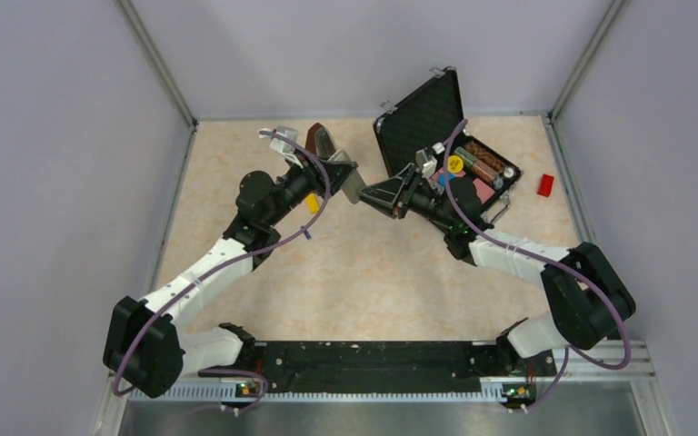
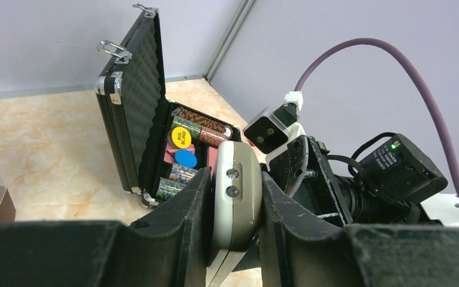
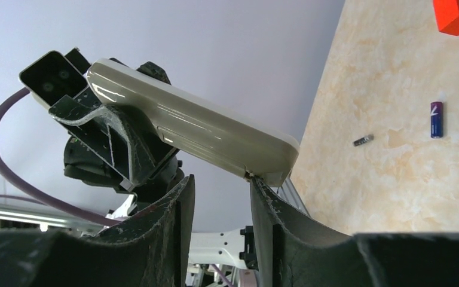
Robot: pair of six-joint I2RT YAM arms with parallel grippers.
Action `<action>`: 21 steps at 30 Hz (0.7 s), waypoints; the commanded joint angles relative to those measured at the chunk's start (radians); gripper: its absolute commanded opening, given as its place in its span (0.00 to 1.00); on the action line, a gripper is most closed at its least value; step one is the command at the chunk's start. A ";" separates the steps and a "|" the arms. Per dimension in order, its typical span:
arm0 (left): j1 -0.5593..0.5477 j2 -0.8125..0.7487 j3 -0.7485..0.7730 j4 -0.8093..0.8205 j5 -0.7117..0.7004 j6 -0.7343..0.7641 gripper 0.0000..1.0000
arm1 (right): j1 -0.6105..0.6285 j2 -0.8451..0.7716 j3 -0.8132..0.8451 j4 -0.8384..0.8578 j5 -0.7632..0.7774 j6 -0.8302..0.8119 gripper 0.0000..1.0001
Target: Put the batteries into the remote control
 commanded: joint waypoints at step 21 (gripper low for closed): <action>-0.078 0.034 0.109 -0.069 0.398 -0.088 0.00 | 0.010 0.042 -0.014 0.250 0.045 0.017 0.40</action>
